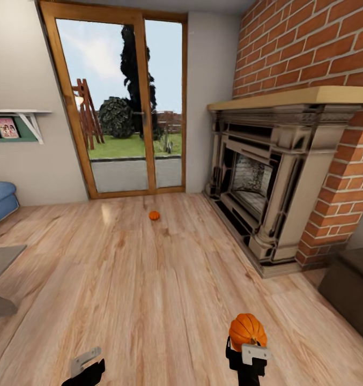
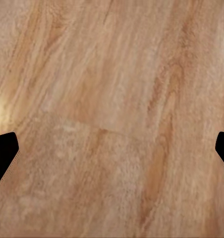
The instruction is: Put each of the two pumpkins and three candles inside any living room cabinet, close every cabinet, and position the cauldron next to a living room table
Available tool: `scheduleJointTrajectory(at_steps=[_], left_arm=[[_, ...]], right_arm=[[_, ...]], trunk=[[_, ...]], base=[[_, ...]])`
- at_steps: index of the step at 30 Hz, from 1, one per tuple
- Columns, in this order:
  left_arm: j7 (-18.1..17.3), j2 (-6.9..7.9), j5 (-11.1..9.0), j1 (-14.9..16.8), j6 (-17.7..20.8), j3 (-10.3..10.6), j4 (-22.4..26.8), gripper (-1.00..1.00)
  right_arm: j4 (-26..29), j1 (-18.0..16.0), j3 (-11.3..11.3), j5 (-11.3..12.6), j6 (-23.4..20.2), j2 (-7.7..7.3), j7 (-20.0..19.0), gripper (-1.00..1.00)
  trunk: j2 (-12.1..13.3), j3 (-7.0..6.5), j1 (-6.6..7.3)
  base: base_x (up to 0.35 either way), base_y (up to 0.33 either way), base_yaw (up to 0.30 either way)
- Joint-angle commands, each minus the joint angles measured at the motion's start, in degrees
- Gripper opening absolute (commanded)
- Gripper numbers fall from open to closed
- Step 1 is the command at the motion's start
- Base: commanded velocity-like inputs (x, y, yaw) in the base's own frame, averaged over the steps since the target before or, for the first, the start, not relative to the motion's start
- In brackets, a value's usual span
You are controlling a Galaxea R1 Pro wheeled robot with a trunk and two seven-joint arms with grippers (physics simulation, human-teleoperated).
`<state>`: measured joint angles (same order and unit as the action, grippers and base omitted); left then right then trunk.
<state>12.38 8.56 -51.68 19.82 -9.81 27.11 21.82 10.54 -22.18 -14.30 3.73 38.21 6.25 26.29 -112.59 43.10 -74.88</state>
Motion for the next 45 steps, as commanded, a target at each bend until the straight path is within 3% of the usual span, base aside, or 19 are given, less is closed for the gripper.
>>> scheduleJointTrajectory(at_steps=[1, 23, 45], left_arm=[[0.4, 0.05, -0.4, 0.0, -0.2, 0.5, 0.1, 1.00], [0.4, -0.04, -0.4, 0.0, -0.2, 0.6, -1.1, 1.00], [0.4, -0.04, -0.4, 0.0, -0.2, 0.7, -1.3, 1.00]], right_arm=[[0.0, -0.1, -0.6, 0.2, 0.2, -0.01, 0.2, -1.00], [0.0, -0.1, -0.6, 0.3, 0.1, -0.01, 0.2, -1.00], [0.0, 0.0, -0.7, -0.1, 0.2, -0.10, 0.2, -1.00]], trunk=[[0.0, 0.05, -0.03], [0.0, 0.62, -0.03], [0.0, 1.41, -0.03]], base=[[0.331, 0.000, 0.276], [0.331, 0.000, 0.238], [0.331, 0.000, 0.060]])
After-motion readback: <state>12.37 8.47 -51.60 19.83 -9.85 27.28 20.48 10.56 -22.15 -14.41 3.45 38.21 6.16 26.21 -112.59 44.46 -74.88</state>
